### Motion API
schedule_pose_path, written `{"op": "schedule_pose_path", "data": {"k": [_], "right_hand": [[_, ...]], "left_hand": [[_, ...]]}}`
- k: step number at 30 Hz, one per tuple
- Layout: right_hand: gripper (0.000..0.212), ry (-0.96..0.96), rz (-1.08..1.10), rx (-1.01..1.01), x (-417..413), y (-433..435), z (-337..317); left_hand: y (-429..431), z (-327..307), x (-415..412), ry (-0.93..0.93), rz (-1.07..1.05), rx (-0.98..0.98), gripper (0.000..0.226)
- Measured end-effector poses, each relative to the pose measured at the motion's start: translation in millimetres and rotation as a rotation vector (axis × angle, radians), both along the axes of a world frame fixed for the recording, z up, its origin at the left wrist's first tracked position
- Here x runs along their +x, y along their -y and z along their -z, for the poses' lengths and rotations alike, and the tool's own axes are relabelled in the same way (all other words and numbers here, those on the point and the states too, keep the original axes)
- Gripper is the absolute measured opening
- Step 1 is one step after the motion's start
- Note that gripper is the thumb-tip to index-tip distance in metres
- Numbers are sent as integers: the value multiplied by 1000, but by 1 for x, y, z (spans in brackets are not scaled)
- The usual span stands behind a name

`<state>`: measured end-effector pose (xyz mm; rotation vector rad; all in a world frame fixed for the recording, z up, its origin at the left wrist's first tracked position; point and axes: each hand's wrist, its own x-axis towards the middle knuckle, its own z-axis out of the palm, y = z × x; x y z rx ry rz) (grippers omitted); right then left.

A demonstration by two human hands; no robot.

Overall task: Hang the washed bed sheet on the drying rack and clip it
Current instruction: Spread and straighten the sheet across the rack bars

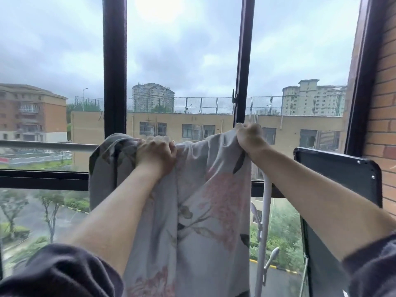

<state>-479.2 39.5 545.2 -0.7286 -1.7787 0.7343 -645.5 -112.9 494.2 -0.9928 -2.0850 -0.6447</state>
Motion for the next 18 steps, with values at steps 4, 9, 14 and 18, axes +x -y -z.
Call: {"op": "schedule_pose_path", "data": {"k": [4,9,14,18], "right_hand": [[20,383,233,207,-6,-8,-4],[31,494,320,544,-5,6,16],[48,738,-61,658,-33,33,24],[56,665,120,793,-50,35,39]], "left_hand": [[-3,2,3,-22,1,3,39],[-9,4,2,-29,-24,-14,39],[-4,1,-2,-8,78,-8,32],[29,11,-19,-113,75,58,27]]}}
